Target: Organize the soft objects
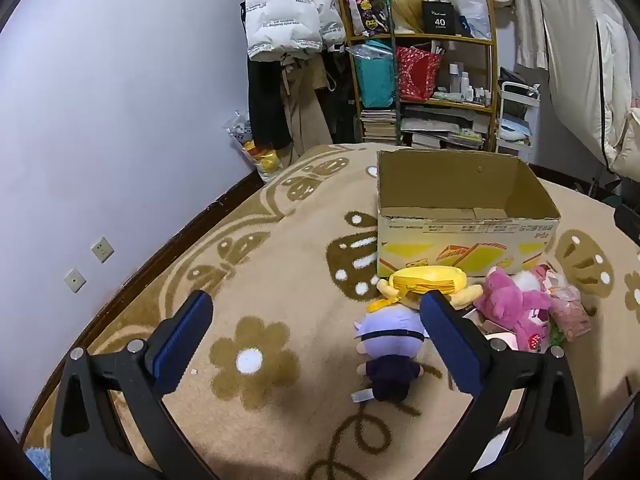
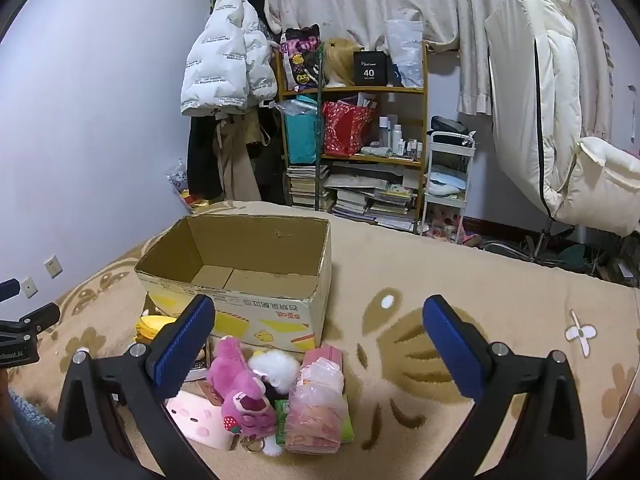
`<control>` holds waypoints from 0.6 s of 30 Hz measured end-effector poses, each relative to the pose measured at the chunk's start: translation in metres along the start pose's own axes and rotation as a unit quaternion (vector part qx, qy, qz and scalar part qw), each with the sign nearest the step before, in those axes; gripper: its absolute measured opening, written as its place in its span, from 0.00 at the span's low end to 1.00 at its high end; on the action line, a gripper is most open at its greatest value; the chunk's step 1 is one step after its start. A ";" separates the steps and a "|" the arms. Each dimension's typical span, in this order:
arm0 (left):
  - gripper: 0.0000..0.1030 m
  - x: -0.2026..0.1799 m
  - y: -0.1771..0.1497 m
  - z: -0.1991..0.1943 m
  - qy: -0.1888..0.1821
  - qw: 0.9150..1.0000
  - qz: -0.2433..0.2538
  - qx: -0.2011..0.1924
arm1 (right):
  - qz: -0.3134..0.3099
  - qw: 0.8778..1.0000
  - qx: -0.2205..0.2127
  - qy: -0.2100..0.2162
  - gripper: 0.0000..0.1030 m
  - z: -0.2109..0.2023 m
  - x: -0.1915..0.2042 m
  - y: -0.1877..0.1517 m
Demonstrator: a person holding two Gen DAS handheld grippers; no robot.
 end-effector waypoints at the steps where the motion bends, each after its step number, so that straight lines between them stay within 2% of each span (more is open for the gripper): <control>1: 0.99 0.000 0.000 0.000 0.000 1.000 0.000 0.000 | 0.000 1.000 0.003 -0.001 1.00 0.000 0.000 0.000; 8: 0.99 0.000 0.000 0.001 0.014 1.000 -0.002 -0.007 | -0.002 1.000 0.002 0.006 1.00 0.000 0.003 0.001; 10: 0.99 0.000 0.001 -0.002 0.004 1.000 0.002 -0.003 | -0.004 1.000 0.003 0.003 1.00 0.001 0.004 0.001; 18: 0.99 0.002 0.001 -0.002 0.004 1.000 0.000 -0.003 | -0.015 1.000 0.005 -0.003 1.00 0.001 0.006 -0.003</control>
Point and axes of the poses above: each gripper's, at about its wrist camera, not at the fingertips, and z roughly the way its jaws point, x to its left, y to its top, the point moved 1 cm from there along z, roughly the way its jaws point, and after that the axes turned 15 degrees about z, right-handed, at the moved point
